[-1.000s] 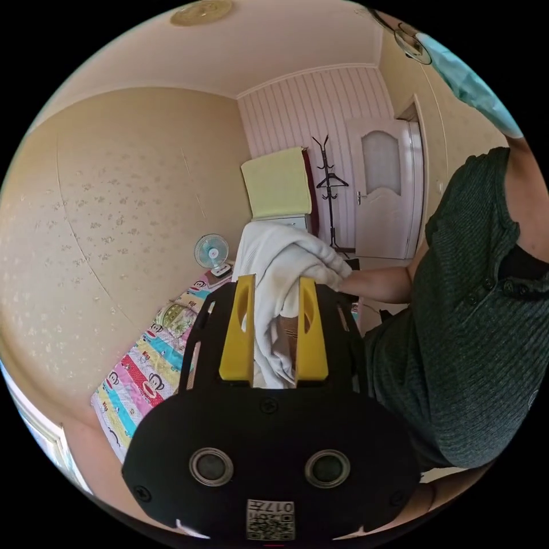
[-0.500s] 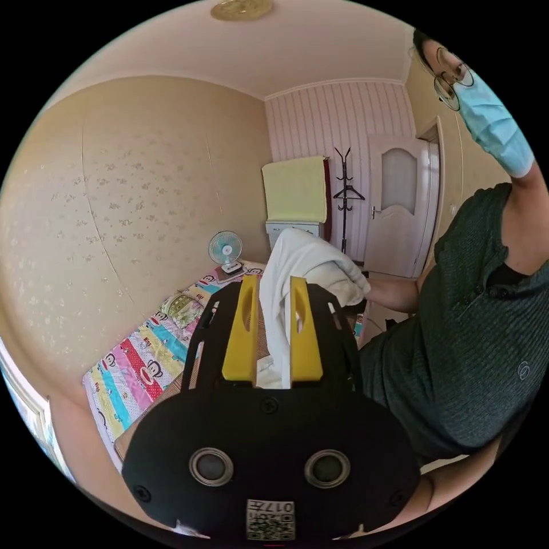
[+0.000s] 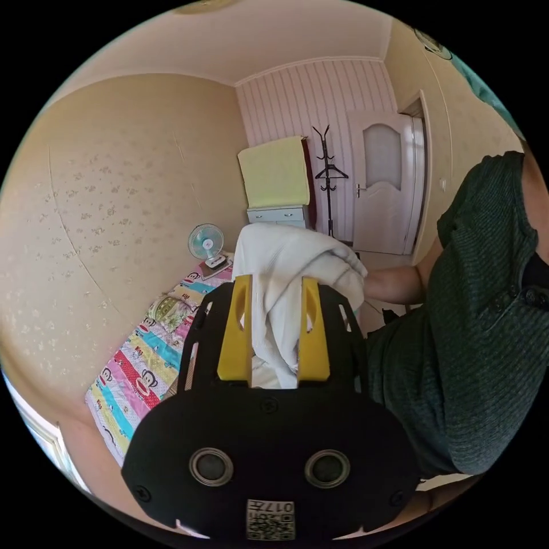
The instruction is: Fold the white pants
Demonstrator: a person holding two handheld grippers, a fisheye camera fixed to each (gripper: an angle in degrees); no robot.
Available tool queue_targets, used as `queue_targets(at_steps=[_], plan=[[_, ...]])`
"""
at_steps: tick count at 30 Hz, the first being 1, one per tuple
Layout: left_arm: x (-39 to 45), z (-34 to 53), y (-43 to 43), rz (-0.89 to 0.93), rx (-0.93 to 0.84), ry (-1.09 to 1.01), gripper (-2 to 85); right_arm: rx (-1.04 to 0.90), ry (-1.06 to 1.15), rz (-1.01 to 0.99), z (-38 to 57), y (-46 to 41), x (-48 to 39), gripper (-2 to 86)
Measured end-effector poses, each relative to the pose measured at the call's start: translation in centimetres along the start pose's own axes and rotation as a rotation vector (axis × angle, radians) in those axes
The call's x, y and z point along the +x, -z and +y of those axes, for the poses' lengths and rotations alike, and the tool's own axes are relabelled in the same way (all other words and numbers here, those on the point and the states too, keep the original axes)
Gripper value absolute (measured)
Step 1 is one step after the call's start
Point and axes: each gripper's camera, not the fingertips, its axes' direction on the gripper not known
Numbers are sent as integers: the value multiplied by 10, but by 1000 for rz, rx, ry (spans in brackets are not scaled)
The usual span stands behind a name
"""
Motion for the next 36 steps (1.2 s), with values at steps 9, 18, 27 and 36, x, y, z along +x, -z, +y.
queue_targets(at_steps=[9, 18, 27, 36], plan=[[6, -25, 1, 236, -52, -29, 101, -72, -141, 115, 31, 4, 28, 69], [-29, -33, 19, 536, 213, 269, 25, -219, -315, 218, 72, 2, 60, 55], [-96, -42, 73, 747, 605, 548, 22, -363, -209, 454, 130, 11, 34, 81], [-116, -158, 156, 584, 751, 475, -4, -257, -41, 532, 288, 74, 30, 57]])
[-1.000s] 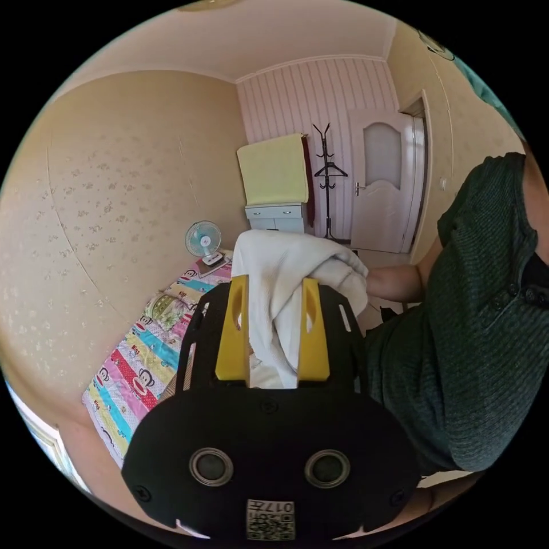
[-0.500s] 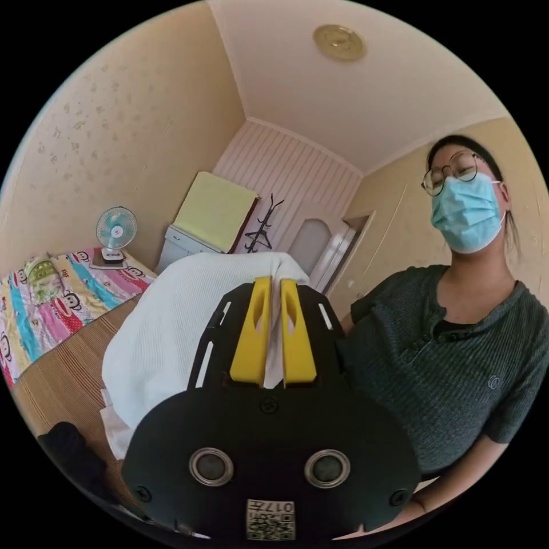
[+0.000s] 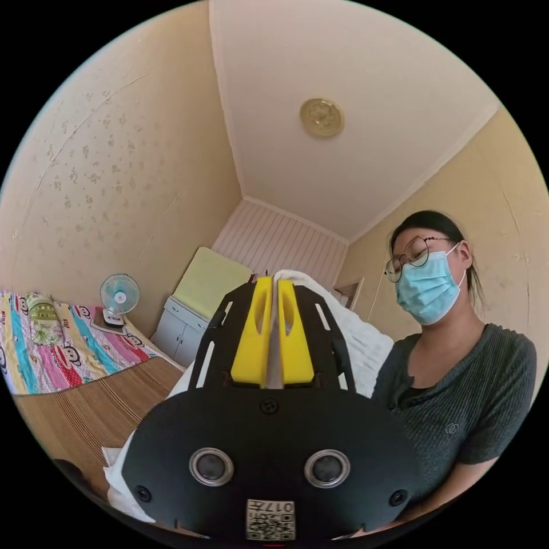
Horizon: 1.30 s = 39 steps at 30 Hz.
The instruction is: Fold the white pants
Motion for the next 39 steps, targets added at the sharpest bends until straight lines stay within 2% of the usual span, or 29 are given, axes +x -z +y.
queue_targets(at_steps=[6, 10, 16, 19, 20, 22, 24, 27, 28, 30, 32, 36, 39], plan=[[37, -72, -63, -230, 48, -39, -9, -37, 169, 358, 109, -67, -10, 75], [77, -107, -129, -437, 91, -117, -10, -68, 411, 601, 160, -133, -41, 106], [81, -161, -224, -464, 112, 7, -10, -69, 786, 947, 228, -238, -64, 191], [75, -187, -275, -490, 58, 69, -10, -62, 852, 1123, 258, -292, -56, 228], [72, -191, -284, -480, 44, 93, -10, -14, 830, 1258, 267, -310, -53, 225], [65, -204, -316, -444, -16, 172, -9, 73, 818, 1377, 279, -330, -49, 222], [67, -209, -331, -449, -40, 200, -10, 103, 795, 1428, 285, -342, -46, 211], [78, -212, -334, -458, -60, 190, -10, 198, 696, 1501, 286, -335, -47, 143], [80, -215, -327, -464, -65, 190, -10, 279, 691, 1490, 290, -321, -58, 88], [82, -222, -309, -472, -56, 205, -10, 379, 680, 1495, 290, -297, -78, 69], [85, -233, -286, -478, -47, 201, -9, 571, 627, 1579, 282, -262, -115, 57], [114, -263, -232, -475, -53, 53, -9, 778, 611, 1575, 261, -215, -191, 51], [158, -277, -193, -436, -38, -151, -9, 850, 736, 1527, 245, -219, -249, 50]])
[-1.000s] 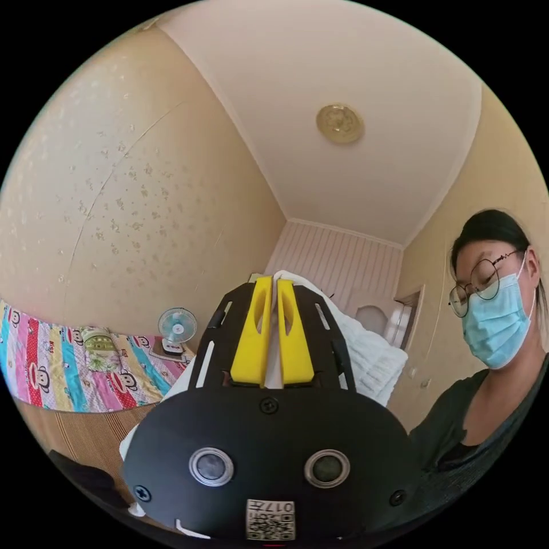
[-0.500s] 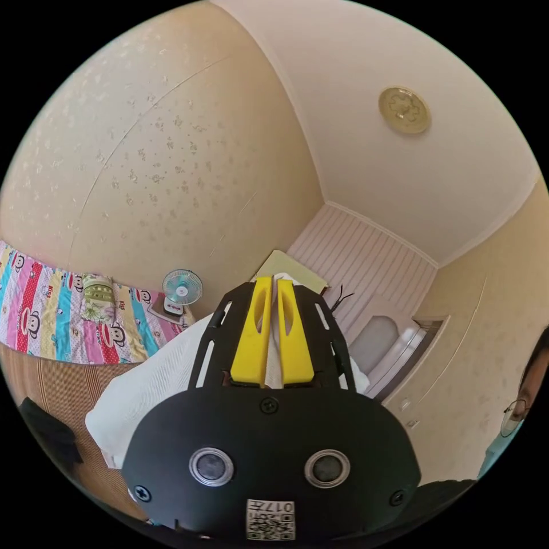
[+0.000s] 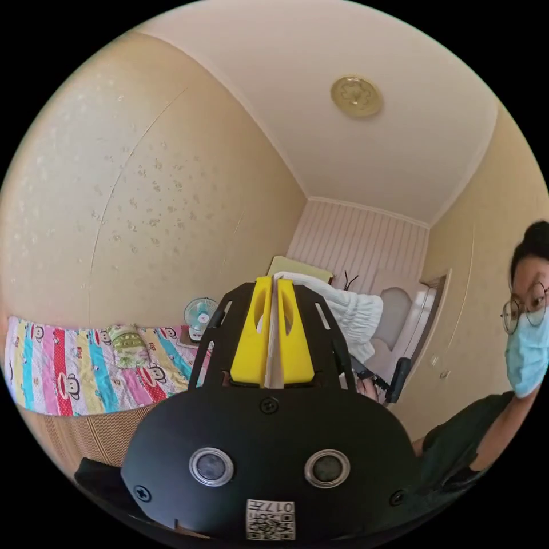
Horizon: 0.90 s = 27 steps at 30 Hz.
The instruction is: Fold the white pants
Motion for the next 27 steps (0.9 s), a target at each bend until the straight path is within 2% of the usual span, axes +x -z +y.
queue_targets(at_steps=[3, 7, 10, 14, 18, 21, 23, 24, 25, 26, 27], plan=[[28, -20, 56, 2, 115, -151, -9, 162, 83, -8, -48, 22, -30, 51], [42, -69, 117, -31, 246, -250, -8, 329, 171, -147, -114, 40, -59, 54], [22, -100, 145, -35, 300, -151, -8, 397, 202, -214, -150, 40, -67, 57], [-5, -87, 163, -41, 435, -72, -7, 471, 232, -274, -158, 22, -57, 59], [-53, -69, 141, -299, 463, 42, -8, 342, 239, -207, -165, -36, -42, 60], [-135, -88, 94, -480, 408, 88, -6, 188, 283, -147, -184, -139, -25, 60], [-216, -112, 46, -573, 327, 117, -3, 9, 353, -68, -201, -274, -16, 61], [-280, -129, 8, -644, 252, 124, 1, -49, 370, -48, -205, -317, -13, 62], [-356, -142, -33, -711, 164, 130, 8, -150, 385, -29, -208, -404, -4, 63], [-397, -146, -52, -737, 113, 137, 17, -246, 377, -32, -206, -493, 9, 67], [-478, -146, -81, -796, 22, 176, 35, -297, 376, -38, -201, -536, 16, 69]])
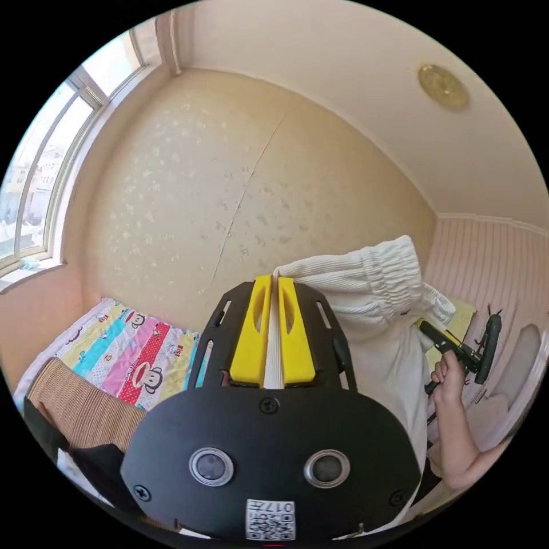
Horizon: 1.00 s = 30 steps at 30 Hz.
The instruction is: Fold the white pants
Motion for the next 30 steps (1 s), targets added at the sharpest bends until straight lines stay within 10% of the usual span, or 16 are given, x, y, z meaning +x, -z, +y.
queue_targets(at_steps=[5, 15, 30], plan=[[-177, 62, -159, -152, -451, 170, 62, -462, 25, -52, 63, -234, 44, 61], [-458, 409, -19, -380, -1100, 209, 74, -1143, 136, -541, 392, -262, 34, 61], [-659, 367, 40, -275, -1549, -128, 66, -1534, -299, -918, 427, -272, -5, 46]])
